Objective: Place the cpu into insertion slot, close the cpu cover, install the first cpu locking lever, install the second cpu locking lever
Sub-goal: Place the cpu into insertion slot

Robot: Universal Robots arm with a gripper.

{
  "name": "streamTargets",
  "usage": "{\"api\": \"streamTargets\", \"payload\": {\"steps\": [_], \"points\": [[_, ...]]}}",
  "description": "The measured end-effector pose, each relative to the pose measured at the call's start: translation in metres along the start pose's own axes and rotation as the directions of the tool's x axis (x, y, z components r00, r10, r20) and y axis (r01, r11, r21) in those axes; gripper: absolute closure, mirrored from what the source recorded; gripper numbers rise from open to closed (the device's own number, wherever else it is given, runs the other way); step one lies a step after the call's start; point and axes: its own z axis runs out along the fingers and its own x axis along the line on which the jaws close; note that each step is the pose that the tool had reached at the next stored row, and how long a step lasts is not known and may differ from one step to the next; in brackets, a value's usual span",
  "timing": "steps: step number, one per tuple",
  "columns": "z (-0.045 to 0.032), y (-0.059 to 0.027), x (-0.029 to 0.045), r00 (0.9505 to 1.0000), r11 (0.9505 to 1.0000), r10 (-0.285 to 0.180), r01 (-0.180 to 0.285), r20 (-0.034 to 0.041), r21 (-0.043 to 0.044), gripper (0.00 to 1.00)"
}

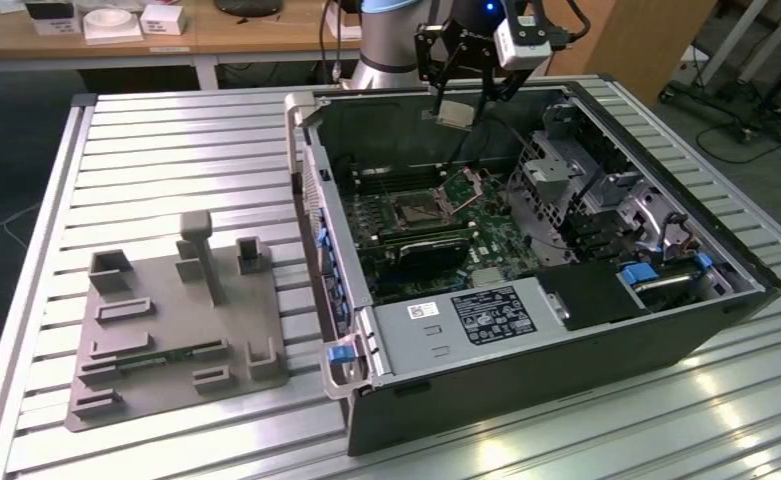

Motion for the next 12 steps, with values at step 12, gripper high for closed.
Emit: {"api": "streamTargets", "payload": {"steps": [12], "points": [[0.0, 0.0, 0.0, 1.0, 1.0, 0.007, -0.007, 0.0007, -0.0002, 0.46]]}}
